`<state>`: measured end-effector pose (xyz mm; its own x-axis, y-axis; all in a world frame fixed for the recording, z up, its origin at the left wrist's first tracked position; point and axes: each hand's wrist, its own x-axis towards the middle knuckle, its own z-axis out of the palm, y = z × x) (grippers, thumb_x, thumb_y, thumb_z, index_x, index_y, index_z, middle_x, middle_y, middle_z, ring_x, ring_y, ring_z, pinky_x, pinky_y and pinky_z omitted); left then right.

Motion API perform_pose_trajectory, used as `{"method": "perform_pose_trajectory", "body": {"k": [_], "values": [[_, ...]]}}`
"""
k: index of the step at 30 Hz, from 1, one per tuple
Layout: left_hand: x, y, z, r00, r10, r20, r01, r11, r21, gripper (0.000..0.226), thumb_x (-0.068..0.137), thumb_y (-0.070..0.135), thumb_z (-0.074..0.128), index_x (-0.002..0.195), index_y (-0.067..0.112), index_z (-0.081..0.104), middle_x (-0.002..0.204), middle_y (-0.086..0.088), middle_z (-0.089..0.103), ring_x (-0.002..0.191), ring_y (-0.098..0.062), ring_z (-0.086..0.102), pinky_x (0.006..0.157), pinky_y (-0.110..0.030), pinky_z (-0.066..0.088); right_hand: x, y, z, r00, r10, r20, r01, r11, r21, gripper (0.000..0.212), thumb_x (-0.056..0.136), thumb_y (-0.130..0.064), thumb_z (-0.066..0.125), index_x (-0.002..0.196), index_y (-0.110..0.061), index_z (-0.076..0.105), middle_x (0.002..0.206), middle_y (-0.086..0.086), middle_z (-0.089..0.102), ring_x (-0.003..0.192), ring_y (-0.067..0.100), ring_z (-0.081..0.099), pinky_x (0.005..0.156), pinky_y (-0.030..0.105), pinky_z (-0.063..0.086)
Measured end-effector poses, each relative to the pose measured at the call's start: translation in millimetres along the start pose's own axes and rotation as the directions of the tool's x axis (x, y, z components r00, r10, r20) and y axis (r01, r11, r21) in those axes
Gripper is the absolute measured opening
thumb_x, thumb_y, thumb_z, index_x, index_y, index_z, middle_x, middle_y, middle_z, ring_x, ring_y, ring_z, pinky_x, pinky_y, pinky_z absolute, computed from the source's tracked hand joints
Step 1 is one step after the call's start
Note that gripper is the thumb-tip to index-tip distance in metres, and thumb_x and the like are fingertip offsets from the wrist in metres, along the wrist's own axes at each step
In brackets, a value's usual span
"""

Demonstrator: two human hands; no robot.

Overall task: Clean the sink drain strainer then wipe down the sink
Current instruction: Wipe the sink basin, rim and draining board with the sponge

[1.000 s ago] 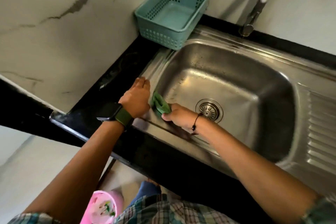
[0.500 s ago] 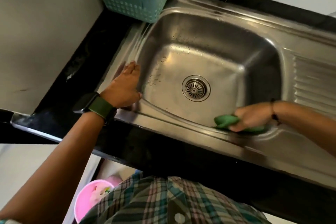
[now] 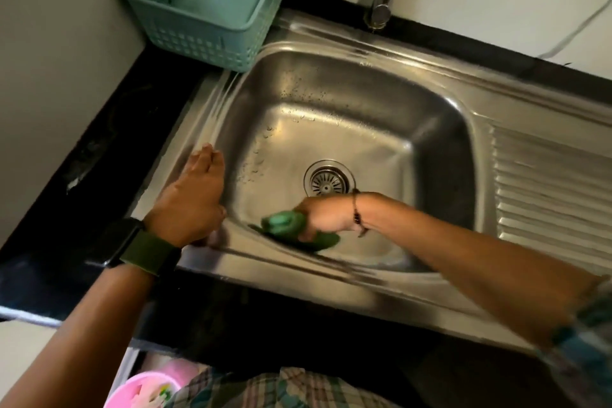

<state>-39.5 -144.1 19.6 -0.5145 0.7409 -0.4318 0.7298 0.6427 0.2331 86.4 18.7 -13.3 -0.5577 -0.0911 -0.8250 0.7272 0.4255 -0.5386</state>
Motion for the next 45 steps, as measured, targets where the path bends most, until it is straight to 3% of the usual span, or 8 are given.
{"method": "perform_pose_trajectory", "body": {"k": [6, 9, 14, 21, 34, 38, 42, 45], "values": [[7.8, 29.9, -3.2, 0.997, -0.015, 0.07, 0.021, 0.997, -0.078, 0.082, 0.087, 0.022, 0.055, 0.145, 0.002, 0.001, 0.156, -0.017, -0.002, 0.145, -0.026, 0.003, 0.117, -0.031, 0.01, -89.8, 104.6, -55.3, 0.898, 0.422, -0.124, -0.377, 0.593, -0.712, 0.033, 0.092, -0.011, 0.042, 0.115, 0.002, 0.059, 0.119, 0.019, 0.062, 0.106, 0.033, 0.059, 0.094, 0.037, 0.048], [3.6, 52.2, 6.4, 0.992, 0.019, 0.125, -0.003, 0.992, -0.124, 0.083, 0.087, 0.029, 0.056, 0.146, 0.007, 0.002, 0.157, -0.01, -0.001, 0.145, -0.023, 0.007, 0.117, -0.029, 0.011, -101.2, 112.6, -74.4, 0.923, 0.366, -0.121, -0.275, 0.403, -0.873, 0.033, 0.091, -0.009, 0.042, 0.117, 0.004, 0.057, 0.122, 0.021, 0.061, 0.112, 0.036, 0.058, 0.094, 0.035, 0.045], [-6.6, 89.8, 29.7, 0.975, 0.102, 0.198, -0.077, 0.989, -0.129, 0.08, 0.09, 0.038, 0.046, 0.146, 0.014, -0.006, 0.157, -0.005, -0.007, 0.145, -0.017, -0.002, 0.116, -0.027, 0.005, -80.6, 117.1, -150.1, 0.903, 0.236, -0.36, -0.387, 0.08, -0.919, 0.03, 0.088, -0.023, 0.049, 0.115, -0.012, 0.06, 0.124, 0.011, 0.062, 0.117, 0.027, 0.058, 0.107, 0.041, 0.039], [-12.4, 105.0, 41.9, 0.967, 0.131, 0.22, -0.106, 0.987, -0.122, 0.083, 0.089, 0.044, 0.045, 0.145, 0.016, -0.009, 0.157, -0.002, -0.012, 0.145, -0.015, -0.008, 0.117, -0.027, 0.005, -65.5, 126.2, -169.9, 0.818, 0.062, -0.572, -0.568, -0.065, -0.82, 0.033, 0.094, -0.034, 0.043, 0.121, -0.024, 0.058, 0.132, 0.001, 0.057, 0.132, 0.025, 0.041, 0.118, 0.041, 0.018], [-17.0, 113.4, 45.3, 0.954, 0.171, 0.246, -0.134, 0.978, -0.16, 0.082, 0.09, 0.043, 0.045, 0.145, 0.019, -0.012, 0.156, 0.001, -0.014, 0.144, -0.01, -0.011, 0.115, -0.023, 0.001, -95.8, 114.1, -55.9, 0.965, 0.262, 0.009, -0.099, 0.395, -0.913, 0.037, 0.089, -0.011, 0.043, 0.124, -0.014, 0.056, 0.123, 0.014, 0.06, 0.109, 0.032, 0.057, 0.082, 0.034, 0.047], [-17.7, 120.7, 40.0, 0.951, 0.168, 0.259, -0.122, 0.975, -0.187, 0.083, 0.09, 0.041, 0.046, 0.144, 0.02, -0.015, 0.156, 0.003, -0.017, 0.143, -0.009, -0.013, 0.114, -0.021, -0.002, -72.6, 115.9, -95.1, 0.941, 0.32, -0.112, -0.143, 0.074, -0.987, 0.032, 0.087, -0.014, 0.053, 0.118, -0.014, 0.061, 0.128, 0.01, 0.059, 0.116, 0.03, 0.056, 0.101, 0.041, 0.044], [-14.3, 123.7, 35.9, 0.962, 0.146, 0.232, -0.097, 0.973, -0.21, 0.083, 0.091, 0.041, 0.044, 0.143, 0.021, -0.018, 0.154, 0.004, -0.022, 0.142, -0.008, -0.016, 0.114, -0.021, -0.004, -71.5, 115.8, -201.8, 0.97, 0.028, -0.243, -0.222, -0.319, -0.922, 0.037, 0.093, -0.039, 0.046, 0.118, -0.017, 0.062, 0.133, 0.008, 0.058, 0.14, 0.028, 0.031, 0.12, 0.048, 0.001], [-7.5, 119.7, 30.4, 0.976, 0.097, 0.197, -0.05, 0.972, -0.229, 0.081, 0.092, 0.043, 0.04, 0.142, 0.023, -0.021, 0.15, 0.009, -0.027, 0.141, -0.006, -0.016, 0.113, -0.021, -0.004, -67.8, 113.1, -260.6, 0.989, -0.13, -0.064, -0.125, -0.537, -0.834, 0.03, 0.094, -0.028, 0.047, 0.119, -0.02, 0.062, 0.144, -0.001, 0.047, 0.146, 0.029, 0.011, 0.114, 0.049, -0.014]]}}
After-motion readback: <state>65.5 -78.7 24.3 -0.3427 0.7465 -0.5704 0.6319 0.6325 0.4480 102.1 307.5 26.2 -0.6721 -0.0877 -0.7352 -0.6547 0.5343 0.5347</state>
